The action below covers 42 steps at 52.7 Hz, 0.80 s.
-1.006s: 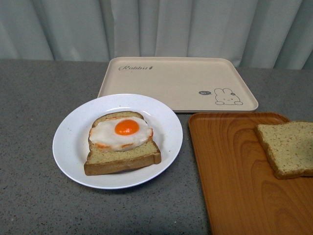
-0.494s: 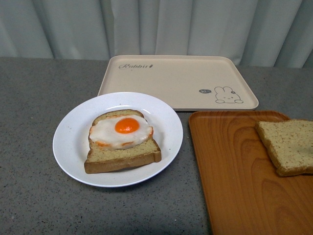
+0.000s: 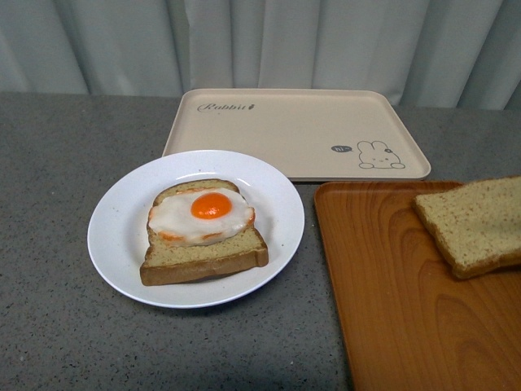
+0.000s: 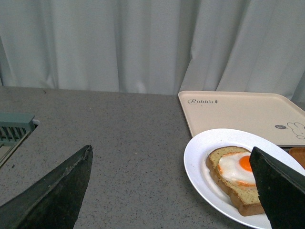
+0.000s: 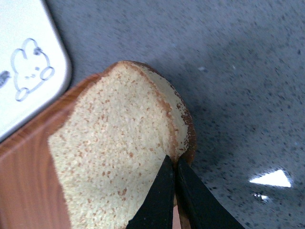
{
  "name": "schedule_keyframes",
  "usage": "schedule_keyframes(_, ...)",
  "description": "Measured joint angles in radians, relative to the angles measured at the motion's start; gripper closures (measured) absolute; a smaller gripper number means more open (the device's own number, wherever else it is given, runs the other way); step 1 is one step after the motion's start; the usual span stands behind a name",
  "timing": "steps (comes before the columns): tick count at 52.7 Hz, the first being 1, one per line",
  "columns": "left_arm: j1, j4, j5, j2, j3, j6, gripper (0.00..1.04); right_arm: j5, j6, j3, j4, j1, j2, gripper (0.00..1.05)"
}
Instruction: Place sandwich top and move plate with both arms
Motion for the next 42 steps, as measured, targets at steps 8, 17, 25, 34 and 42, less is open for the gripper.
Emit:
schedule_keyframes(8,0.000,0.000,0.000,0.000,0.000,0.000,0.06,-0.020,0.031,0.054,-0.003,0.033,-0.063,1.03)
schedule_keyframes(17,0.000,0.000,0.000,0.000,0.000,0.000,0.06,-0.013,0.066,0.079,0.136,0.106,-0.105,1.03)
schedule_keyframes(25,0.000,0.000,0.000,0.000,0.000,0.000,0.06,-0.021,0.087,0.115,0.211,0.174,-0.095,1.03)
schedule_keyframes(34,0.000,0.000,0.000,0.000,0.000,0.000,0.06,-0.038,0.114,0.146,0.260,0.263,-0.052,1.03)
schedule_keyframes(42,0.000,0.000,0.000,0.000,0.000,0.000,0.06,-0.065,0.134,0.190,0.319,0.395,0.034,1.03)
